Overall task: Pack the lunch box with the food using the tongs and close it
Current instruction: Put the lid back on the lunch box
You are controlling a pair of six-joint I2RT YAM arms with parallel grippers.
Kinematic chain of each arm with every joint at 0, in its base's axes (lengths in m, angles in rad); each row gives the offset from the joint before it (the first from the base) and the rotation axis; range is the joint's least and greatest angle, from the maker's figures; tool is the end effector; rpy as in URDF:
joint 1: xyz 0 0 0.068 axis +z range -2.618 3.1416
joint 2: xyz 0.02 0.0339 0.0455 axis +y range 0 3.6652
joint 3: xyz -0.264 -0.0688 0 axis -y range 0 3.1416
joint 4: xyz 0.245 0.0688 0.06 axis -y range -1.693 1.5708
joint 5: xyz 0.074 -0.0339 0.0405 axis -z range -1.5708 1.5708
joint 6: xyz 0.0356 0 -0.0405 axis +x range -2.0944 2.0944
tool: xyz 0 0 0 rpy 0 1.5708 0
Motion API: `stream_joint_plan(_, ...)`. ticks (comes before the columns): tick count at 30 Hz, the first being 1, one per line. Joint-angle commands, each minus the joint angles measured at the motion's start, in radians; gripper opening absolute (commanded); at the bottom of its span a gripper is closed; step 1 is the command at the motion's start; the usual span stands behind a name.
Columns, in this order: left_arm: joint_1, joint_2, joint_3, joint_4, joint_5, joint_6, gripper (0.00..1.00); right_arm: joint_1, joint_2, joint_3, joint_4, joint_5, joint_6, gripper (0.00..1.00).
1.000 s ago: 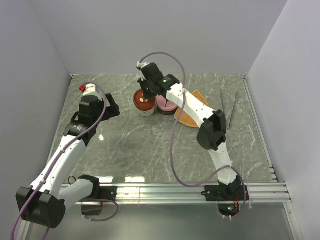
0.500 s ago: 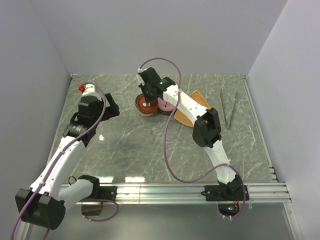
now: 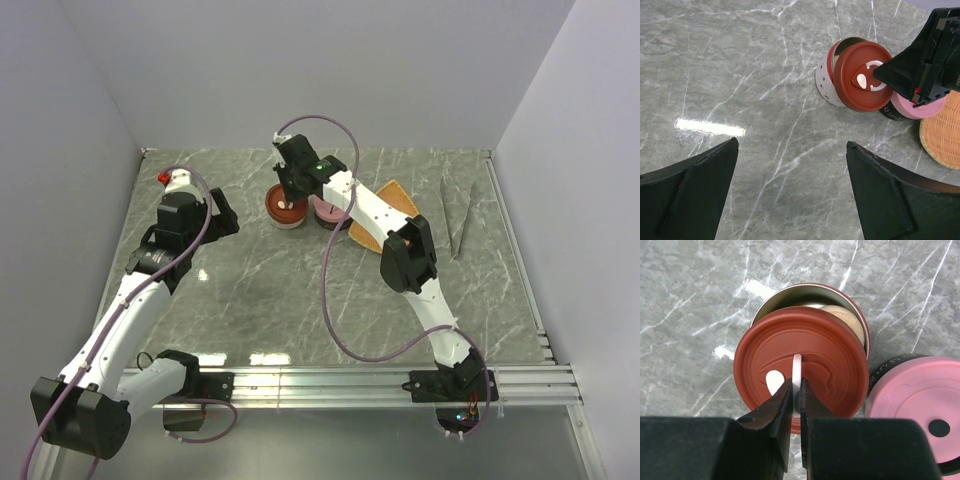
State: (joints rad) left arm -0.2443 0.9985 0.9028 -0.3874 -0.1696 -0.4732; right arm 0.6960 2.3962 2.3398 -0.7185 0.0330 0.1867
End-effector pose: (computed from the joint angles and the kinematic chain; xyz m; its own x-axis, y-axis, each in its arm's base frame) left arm 0.2181 -0.0482 0.3211 -0.4438 -0.3523 -0.8240 -0.1223 0.9347 -0.3338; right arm 0.4154 0.3455 0.2620 -0.6432 -0.2956 -0.7064 -0.5122 0.8518 0.1099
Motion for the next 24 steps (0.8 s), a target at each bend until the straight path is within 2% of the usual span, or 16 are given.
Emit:
stream_joint_plan(1, 0.004, -0.021, -0.004, 0.001, 0.005, -0.002, 0.95, -0.007, 0.014, 0.016, 0.062, 0.007, 0.023, 0.00)
stream_joint_plan(9, 0.003, -0.014, -0.008, -0.001, 0.008, -0.005, 0.95, -0.023, 0.004, 0.059, 0.114, -0.007, 0.092, 0.02)
stream_joint_plan(24, 0.004, 0.005, -0.005, -0.001, 0.019, -0.008, 0.95, -0.027, 0.073, 0.073, 0.094, 0.001, 0.089, 0.08)
